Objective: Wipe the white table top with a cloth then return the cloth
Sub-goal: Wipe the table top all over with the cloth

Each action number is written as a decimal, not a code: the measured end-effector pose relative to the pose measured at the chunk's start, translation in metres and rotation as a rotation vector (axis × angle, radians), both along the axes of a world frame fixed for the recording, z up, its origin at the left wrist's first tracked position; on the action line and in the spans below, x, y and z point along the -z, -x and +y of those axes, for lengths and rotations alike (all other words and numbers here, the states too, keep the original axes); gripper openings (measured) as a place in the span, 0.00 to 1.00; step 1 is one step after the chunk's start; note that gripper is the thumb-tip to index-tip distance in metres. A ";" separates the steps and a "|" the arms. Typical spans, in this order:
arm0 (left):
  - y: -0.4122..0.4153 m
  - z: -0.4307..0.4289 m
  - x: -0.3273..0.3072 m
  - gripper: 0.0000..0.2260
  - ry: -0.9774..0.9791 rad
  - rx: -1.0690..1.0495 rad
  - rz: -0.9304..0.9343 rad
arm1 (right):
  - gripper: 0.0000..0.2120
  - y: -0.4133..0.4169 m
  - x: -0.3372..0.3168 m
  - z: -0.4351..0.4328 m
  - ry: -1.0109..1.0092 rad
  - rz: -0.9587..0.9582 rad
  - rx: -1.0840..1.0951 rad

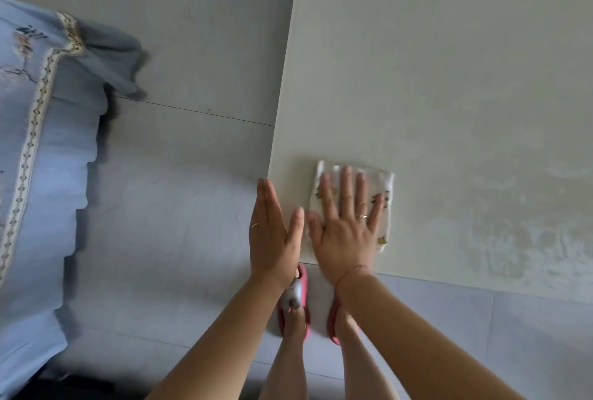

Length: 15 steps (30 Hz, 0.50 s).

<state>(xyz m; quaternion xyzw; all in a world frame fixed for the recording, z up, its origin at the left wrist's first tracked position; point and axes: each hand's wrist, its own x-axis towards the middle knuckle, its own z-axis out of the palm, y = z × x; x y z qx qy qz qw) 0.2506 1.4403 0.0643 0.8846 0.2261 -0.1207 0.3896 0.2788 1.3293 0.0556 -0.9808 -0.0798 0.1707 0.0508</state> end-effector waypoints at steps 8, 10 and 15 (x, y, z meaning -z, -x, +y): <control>-0.001 0.005 -0.002 0.34 0.090 -0.027 0.007 | 0.28 -0.046 0.002 -0.032 0.030 -0.074 -0.291; -0.001 0.004 -0.003 0.36 0.089 -0.025 -0.003 | 0.29 -0.074 0.004 -0.034 0.018 -0.059 -0.030; -0.004 0.008 -0.009 0.31 0.427 -0.286 0.012 | 0.30 0.002 0.001 0.037 -0.015 -0.065 -0.282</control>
